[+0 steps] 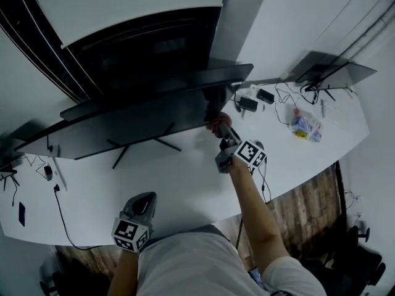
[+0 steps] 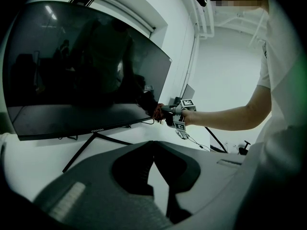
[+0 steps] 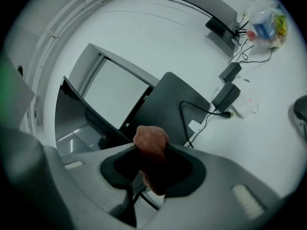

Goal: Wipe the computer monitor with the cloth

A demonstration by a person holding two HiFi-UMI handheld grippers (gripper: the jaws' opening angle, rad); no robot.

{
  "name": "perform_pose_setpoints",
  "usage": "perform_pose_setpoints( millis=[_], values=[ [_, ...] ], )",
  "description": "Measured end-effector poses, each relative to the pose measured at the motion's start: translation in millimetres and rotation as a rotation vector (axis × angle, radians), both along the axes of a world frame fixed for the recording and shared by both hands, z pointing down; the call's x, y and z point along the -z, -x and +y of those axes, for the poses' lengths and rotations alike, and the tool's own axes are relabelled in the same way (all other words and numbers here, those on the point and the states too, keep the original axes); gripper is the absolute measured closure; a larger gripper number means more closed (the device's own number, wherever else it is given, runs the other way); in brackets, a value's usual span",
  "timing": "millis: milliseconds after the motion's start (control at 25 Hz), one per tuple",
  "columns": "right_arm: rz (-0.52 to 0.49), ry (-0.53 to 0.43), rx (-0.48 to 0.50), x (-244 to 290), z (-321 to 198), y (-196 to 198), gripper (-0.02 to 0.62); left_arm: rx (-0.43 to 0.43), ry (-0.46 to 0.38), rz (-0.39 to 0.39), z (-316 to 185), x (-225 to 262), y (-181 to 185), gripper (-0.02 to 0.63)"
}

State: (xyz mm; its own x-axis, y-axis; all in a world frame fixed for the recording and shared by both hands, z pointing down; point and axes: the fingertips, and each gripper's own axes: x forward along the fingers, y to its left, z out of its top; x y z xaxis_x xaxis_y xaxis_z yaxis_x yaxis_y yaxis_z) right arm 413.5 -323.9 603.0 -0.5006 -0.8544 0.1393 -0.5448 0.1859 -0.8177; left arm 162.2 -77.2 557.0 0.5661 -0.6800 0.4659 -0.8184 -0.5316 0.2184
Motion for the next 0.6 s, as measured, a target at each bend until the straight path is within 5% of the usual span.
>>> perform_pose_setpoints(
  millis=[600],
  values=[
    [0.088, -0.161, 0.011, 106, 8, 0, 0.466, -0.015, -0.033, 0.021, 10, 14, 15, 0.597]
  ],
)
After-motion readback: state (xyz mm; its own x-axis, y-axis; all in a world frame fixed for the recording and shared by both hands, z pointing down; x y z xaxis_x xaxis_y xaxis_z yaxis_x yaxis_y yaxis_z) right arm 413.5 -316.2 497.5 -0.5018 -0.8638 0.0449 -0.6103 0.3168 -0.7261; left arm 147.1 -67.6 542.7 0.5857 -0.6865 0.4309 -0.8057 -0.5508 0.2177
